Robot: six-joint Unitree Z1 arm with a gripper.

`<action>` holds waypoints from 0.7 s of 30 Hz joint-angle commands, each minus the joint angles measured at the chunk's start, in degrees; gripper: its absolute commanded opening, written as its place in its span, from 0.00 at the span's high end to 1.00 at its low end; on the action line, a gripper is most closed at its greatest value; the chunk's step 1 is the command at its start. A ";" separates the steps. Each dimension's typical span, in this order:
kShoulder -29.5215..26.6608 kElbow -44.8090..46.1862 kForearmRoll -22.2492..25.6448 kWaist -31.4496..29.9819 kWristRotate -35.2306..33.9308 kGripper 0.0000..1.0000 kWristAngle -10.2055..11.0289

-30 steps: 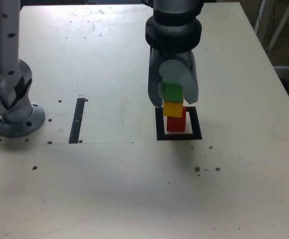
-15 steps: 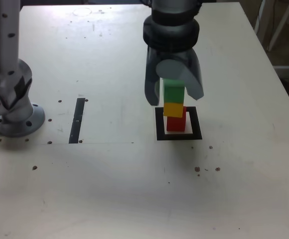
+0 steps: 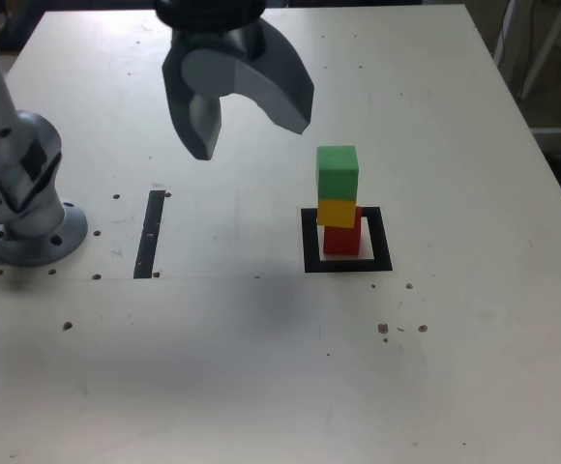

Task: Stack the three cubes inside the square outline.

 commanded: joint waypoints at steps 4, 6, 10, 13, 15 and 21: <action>-4.28 13.46 -6.32 0.19 0.80 0.05 -1.02; -4.45 16.65 -7.42 0.38 1.09 0.05 -0.43; -4.69 22.10 -9.76 1.22 1.54 0.05 1.48; -5.18 26.43 -12.94 2.09 2.16 0.04 3.11; -5.19 29.52 -16.12 2.50 2.55 0.04 3.90; -4.41 35.05 -22.30 3.92 3.39 0.03 4.19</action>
